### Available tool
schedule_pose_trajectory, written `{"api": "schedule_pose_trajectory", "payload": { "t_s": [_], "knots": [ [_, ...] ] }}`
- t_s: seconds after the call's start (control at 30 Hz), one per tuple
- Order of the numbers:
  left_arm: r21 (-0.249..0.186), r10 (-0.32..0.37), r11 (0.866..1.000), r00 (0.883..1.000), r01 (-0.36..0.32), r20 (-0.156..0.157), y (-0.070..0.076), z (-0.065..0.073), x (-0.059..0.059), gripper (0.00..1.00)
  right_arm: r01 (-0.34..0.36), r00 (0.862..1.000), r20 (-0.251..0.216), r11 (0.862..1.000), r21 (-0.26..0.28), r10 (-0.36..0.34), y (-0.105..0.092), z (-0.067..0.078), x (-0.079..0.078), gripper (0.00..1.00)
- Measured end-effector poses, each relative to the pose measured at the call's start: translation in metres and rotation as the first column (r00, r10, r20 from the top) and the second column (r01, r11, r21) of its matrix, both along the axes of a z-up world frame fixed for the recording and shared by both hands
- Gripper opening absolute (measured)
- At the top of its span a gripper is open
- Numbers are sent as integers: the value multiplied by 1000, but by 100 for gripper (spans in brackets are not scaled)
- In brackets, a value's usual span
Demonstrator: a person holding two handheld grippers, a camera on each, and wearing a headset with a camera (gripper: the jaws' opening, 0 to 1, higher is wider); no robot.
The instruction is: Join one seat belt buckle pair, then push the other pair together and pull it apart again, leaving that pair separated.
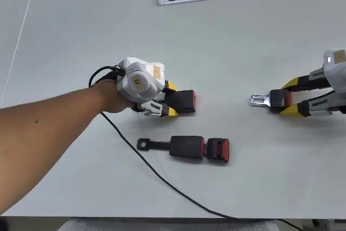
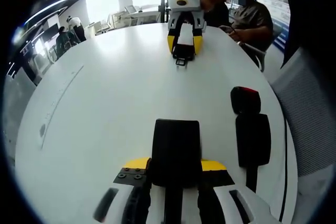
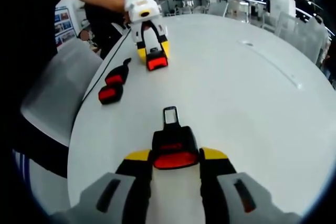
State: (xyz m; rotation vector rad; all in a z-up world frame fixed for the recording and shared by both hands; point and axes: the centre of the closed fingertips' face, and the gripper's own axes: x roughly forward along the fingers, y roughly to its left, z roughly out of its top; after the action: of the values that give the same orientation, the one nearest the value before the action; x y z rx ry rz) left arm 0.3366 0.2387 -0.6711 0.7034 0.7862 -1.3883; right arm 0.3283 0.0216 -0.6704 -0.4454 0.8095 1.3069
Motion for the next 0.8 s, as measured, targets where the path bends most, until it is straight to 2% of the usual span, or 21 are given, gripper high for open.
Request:
{"api": "schedule_pose_trajectory", "payload": {
  "t_s": [0.23,0.33,0.37,0.4,0.43,0.47,0.5,0.53,0.57,0.63,0.7,0.77,0.8],
  "knots": [
    [12,-1,1000,1000,1,-3,-1,0,0,35,10,1000,8,1000,-15,-10,0,0,-1,35],
    [40,-53,998,998,53,-17,0,0,-5,40,6,1000,2,999,-32,-6,-1,1,-2,41],
    [40,-42,998,998,43,-36,-1,1,-6,41,0,1000,1,999,-45,0,-2,1,-3,44],
    [36,-18,999,998,20,-64,-1,2,-7,43,3,1000,6,998,-58,-3,-3,1,-1,47],
    [33,11,999,997,-8,-71,-2,4,-5,44,5,1000,9,998,-59,-4,-3,3,-1,50],
    [30,10,1000,998,-8,-63,-2,5,-3,46,15,1000,20,999,-45,-14,-1,7,2,53],
    [1,38,999,998,-38,-44,-5,11,3,48,40,999,32,999,-25,-39,1,11,6,56],
    [-20,73,997,996,-75,-53,-7,15,5,50,59,997,46,998,-3,-58,2,16,11,58],
    [-58,117,991,991,-121,-69,-11,22,8,54,74,996,45,997,-2,-74,2,17,12,62],
    [-92,167,981,984,-173,-70,-12,30,14,61,110,992,66,994,-7,-109,0,19,18,68],
    [-91,195,976,979,-200,-62,-9,33,17,70,156,986,67,988,-8,-155,-2,20,20,74],
    [-82,247,965,968,-251,-51,-3,34,19,78,214,975,59,976,29,-215,1,25,20,76],
    [-97,270,957,962,-274,-48,-2,36,19,81,227,972,60,973,31,-229,1,26,19,77]
  ]
}}
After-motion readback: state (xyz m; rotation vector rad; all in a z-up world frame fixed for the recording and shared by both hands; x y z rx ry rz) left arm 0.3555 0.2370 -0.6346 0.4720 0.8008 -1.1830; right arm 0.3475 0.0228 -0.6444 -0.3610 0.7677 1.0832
